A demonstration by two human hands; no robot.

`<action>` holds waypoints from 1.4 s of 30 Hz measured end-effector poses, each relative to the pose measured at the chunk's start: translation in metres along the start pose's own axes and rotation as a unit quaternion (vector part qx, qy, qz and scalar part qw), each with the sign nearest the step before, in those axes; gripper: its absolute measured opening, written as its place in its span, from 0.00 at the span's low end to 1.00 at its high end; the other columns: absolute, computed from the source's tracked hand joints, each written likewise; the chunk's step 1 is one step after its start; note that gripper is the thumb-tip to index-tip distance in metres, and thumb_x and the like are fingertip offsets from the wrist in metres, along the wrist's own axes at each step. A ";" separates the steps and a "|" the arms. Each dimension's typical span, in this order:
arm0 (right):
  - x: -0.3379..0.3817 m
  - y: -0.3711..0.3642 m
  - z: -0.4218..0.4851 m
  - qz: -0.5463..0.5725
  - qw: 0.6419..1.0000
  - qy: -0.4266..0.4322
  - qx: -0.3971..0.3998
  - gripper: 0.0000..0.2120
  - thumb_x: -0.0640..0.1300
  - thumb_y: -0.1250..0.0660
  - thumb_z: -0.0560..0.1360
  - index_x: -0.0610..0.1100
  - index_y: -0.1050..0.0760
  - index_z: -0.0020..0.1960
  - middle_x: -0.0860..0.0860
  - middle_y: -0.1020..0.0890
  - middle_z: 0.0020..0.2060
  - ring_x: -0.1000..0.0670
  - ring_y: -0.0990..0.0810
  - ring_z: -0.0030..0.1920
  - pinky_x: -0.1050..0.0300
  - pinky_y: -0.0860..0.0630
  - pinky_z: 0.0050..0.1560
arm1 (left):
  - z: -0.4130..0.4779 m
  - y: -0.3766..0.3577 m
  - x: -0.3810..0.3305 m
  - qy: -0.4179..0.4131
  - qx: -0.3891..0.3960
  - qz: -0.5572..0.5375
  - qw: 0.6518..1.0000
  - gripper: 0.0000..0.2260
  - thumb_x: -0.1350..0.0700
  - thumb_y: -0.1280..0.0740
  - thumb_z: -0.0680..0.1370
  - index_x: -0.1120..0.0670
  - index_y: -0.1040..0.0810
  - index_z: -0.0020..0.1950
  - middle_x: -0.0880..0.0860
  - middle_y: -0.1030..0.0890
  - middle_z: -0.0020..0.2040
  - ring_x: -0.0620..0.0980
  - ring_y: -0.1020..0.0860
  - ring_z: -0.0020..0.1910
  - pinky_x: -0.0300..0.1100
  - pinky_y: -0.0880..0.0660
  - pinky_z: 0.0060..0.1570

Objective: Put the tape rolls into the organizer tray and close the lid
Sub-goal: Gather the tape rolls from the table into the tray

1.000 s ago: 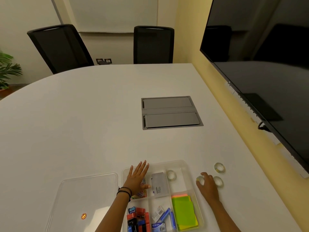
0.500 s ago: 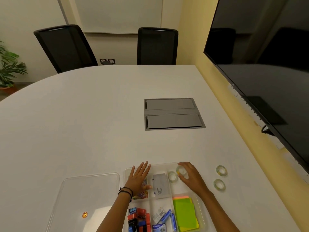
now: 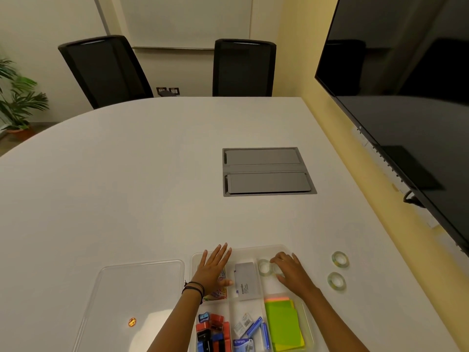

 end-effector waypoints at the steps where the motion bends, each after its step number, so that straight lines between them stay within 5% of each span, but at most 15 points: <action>1: 0.000 0.002 0.000 0.021 1.000 0.004 -0.012 0.18 0.40 0.37 0.76 0.46 0.31 0.66 0.49 0.28 0.64 0.52 0.30 0.66 0.55 0.42 0.72 | 0.000 0.000 0.000 -0.001 0.002 -0.002 1.000 0.40 0.38 0.41 0.76 0.52 0.62 0.76 0.55 0.62 0.78 0.55 0.60 0.77 0.57 0.65 0.74; 4: -0.003 0.009 -0.004 0.095 0.993 0.007 -0.068 0.15 0.37 0.36 0.75 0.43 0.27 0.61 0.47 0.26 0.60 0.50 0.26 0.61 0.57 0.30 0.63 | 0.001 -0.002 0.001 -0.003 0.003 -0.006 1.000 0.40 0.38 0.41 0.76 0.53 0.62 0.76 0.54 0.63 0.78 0.54 0.61 0.77 0.55 0.64 0.74; 15: -0.057 0.019 -0.041 0.195 0.943 -0.127 -0.236 0.11 0.27 0.38 0.74 0.37 0.23 0.53 0.43 0.23 0.52 0.46 0.23 0.55 0.57 0.30 0.59 | 0.002 -0.004 0.002 -0.009 -0.008 -0.023 1.000 0.42 0.38 0.40 0.76 0.55 0.63 0.75 0.56 0.62 0.77 0.57 0.60 0.77 0.58 0.64 0.74; 25: -0.096 0.000 -0.077 0.175 0.923 -0.323 -0.115 0.23 0.32 0.36 0.74 0.38 0.33 0.68 0.35 0.34 0.69 0.36 0.35 0.69 0.43 0.35 0.70 | 0.000 -0.003 0.003 -0.013 -0.013 -0.029 0.999 0.41 0.38 0.40 0.76 0.56 0.62 0.75 0.57 0.62 0.77 0.58 0.59 0.77 0.58 0.64 0.74; 29: -0.090 -0.007 -0.081 0.184 0.925 -0.324 -0.074 0.28 0.32 0.38 0.76 0.40 0.40 0.73 0.34 0.42 0.73 0.36 0.42 0.73 0.44 0.40 0.73 | 0.000 -0.001 0.002 -0.013 -0.011 -0.026 1.000 0.41 0.38 0.41 0.76 0.55 0.62 0.75 0.56 0.62 0.77 0.57 0.60 0.77 0.58 0.64 0.74; 36: -0.066 -0.013 -0.078 0.122 0.945 -0.290 -0.089 0.24 0.30 0.39 0.75 0.40 0.34 0.70 0.39 0.36 0.71 0.40 0.36 0.70 0.48 0.33 0.69 | 0.001 -0.004 0.004 -0.014 -0.014 -0.019 1.000 0.41 0.37 0.41 0.76 0.55 0.62 0.75 0.56 0.63 0.77 0.56 0.60 0.77 0.58 0.64 0.74; 42: -0.049 -0.015 -0.066 0.080 0.962 -0.255 -0.059 0.22 0.34 0.37 0.74 0.42 0.32 0.68 0.43 0.27 0.62 0.43 0.27 0.61 0.52 0.27 0.61 | 0.003 -0.007 0.007 -0.027 -0.035 -0.025 0.999 0.41 0.37 0.40 0.75 0.52 0.63 0.75 0.56 0.65 0.76 0.38 0.72 0.71 0.52 0.71 0.72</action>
Point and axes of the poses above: each hand's wrist, its own z-axis towards the middle knuckle, its own y-axis out of the back of the hand, x = y × z, the point moved 1 cm from there along z, towards the middle knuckle
